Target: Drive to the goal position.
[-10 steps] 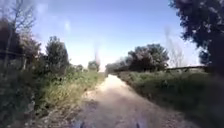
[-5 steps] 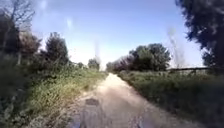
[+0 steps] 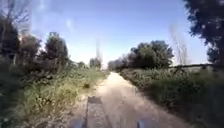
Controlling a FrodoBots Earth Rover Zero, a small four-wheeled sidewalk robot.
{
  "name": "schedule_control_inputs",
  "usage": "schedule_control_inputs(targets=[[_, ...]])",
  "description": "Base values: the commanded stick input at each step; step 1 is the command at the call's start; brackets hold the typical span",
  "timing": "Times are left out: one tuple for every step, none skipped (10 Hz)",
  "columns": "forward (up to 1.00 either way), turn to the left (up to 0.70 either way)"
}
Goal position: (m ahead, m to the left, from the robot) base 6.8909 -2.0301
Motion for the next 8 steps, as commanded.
schedule_control_inputs(targets=[[0.70,0.00],[0.70,0.00],[0.70,0.00],[0.70,0.00],[0.70,0.00],[0.70,0.00],[0.70,0.00],[0.70,0.00]])
